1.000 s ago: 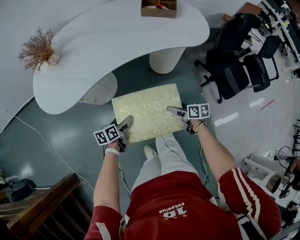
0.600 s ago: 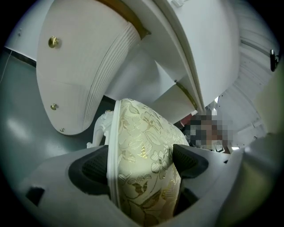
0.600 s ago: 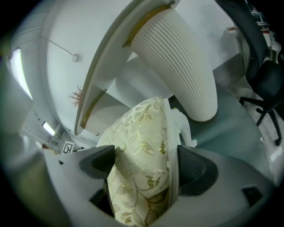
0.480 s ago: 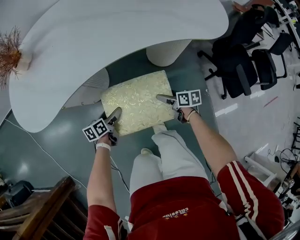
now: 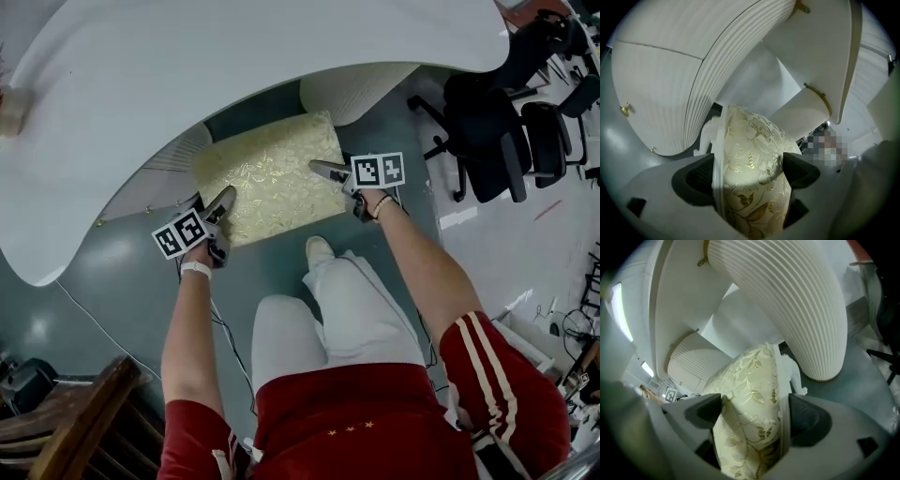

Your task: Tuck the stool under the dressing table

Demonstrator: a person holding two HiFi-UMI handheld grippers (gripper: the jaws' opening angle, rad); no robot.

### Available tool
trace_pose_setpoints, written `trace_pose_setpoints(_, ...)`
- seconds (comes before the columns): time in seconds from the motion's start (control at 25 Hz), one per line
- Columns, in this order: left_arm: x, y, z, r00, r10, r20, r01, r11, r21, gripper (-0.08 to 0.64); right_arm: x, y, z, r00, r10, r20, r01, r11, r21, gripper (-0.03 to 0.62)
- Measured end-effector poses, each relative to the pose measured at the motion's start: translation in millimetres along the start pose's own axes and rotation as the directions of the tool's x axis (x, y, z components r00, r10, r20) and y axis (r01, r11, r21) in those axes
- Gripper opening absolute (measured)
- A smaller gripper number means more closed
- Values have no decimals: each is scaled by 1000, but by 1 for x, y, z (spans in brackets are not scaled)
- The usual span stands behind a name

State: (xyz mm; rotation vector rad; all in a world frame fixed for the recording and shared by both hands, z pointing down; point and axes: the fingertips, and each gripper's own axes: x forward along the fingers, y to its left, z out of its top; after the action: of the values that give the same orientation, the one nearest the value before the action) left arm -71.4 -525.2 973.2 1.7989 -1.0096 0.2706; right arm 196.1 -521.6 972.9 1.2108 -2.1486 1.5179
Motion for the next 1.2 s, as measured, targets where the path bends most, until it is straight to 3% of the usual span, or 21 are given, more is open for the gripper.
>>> trace_pose_setpoints(0.4, 9, 21, -13, 1000, 19, 6, -19, 999, -26, 471, 11, -6, -4, 996, -83, 35, 85, 995, -55, 454)
trace_pose_setpoints(0.64, -13, 10, -27, 994, 98, -44, -93, 990, 104, 486, -12, 11, -26, 991, -130, -18, 124, 976, -177, 435)
trace_pose_setpoints(0.84, -36, -5, -57, 993, 93, -73, -83, 988, 130, 399, -35, 10, -57, 983, -182, -22, 172, 958, -231, 388)
trace_pose_setpoints(0.96, -48, -9, -76, 988, 119, -96, -96, 971, 217, 351, -45, 12, -67, 979, -206, 3, 201, 954, -223, 368)
trace_pose_setpoints(1.08, -53, -10, -88, 982, 146, -122, -104, 948, 300, 356, -52, 12, -78, 974, -226, 22, 225, 945, -237, 357)
trace_pose_setpoints(1.2, -55, -3, -94, 970, 204, -130, -150, 929, 337, 388, -52, 12, -82, 969, -245, 35, 246, 940, -237, 357)
